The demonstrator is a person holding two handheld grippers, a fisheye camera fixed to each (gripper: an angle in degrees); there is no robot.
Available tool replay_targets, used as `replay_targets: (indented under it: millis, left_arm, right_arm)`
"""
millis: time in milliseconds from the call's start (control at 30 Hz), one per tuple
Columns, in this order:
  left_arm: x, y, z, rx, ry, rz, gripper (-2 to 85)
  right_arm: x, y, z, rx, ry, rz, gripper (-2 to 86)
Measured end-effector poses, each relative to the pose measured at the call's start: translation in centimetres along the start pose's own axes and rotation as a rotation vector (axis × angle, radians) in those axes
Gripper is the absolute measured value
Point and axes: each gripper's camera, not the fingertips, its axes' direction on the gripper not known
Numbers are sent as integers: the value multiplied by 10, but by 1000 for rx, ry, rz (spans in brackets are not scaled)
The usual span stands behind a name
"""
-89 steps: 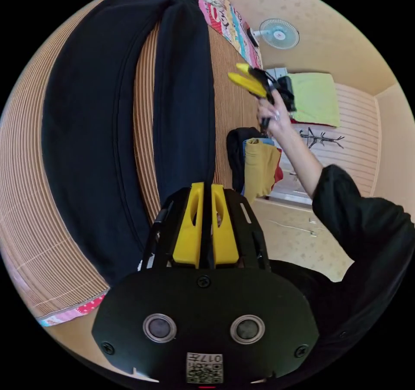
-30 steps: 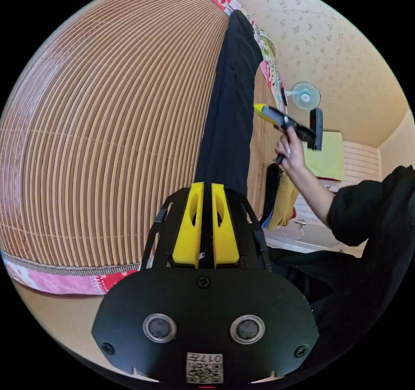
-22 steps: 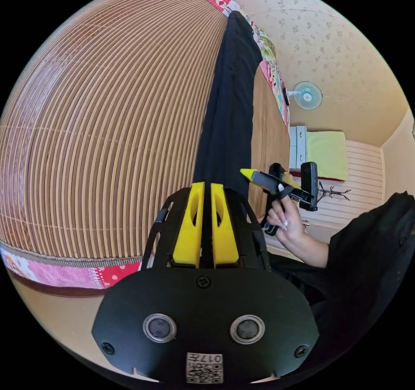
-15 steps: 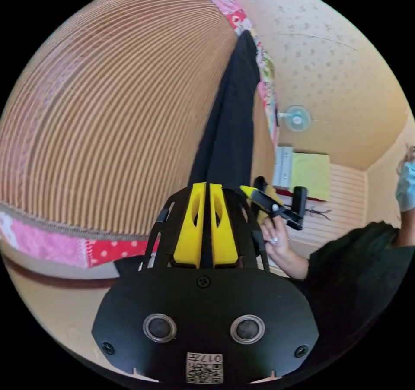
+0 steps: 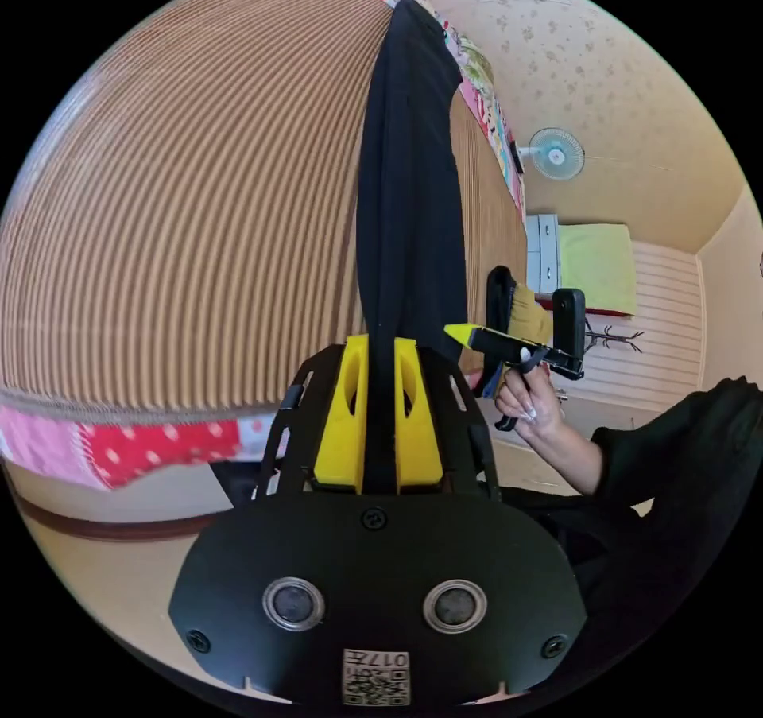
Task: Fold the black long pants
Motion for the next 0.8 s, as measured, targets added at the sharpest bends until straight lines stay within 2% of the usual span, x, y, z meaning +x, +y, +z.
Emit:
replay_targets:
  millis: [100, 167, 233, 367, 433, 567, 633, 700, 800]
  left_arm:
    - [-2, 19, 27, -124, 27, -77, 73]
    - [-3, 21, 20, -66, 9, -84, 80]
    - [-9, 4, 2, 71, 35, -47, 86]
    - [-33, -60, -4, 126, 178, -16, 125]
    - [-43, -109, 0, 119, 165, 12, 130]
    - [-49, -164, 24, 19, 269, 32, 117]
    - [-47, -176, 43, -71, 254, 32, 86]
    - [-37, -164, 40, -44, 211, 53, 62]
    - [-1, -121, 4, 87, 359, 217, 52]
  right_arm:
    - [25, 35, -34, -35, -99, 80, 45]
    - [41, 35, -61, 26, -103, 95, 54]
    - [62, 18, -85, 84, -150, 123, 73]
    - [107, -60, -114, 136, -398, 102, 101]
    - [112, -99, -112, 106, -415, 82, 107]
    - [90, -159, -95, -12, -466, -12, 84]
    - [77, -162, -91, -40, -437, -21, 68]
    - [52, -143, -111, 8, -432, -58, 47]
    - [22, -103, -158, 117, -557, -130, 30]
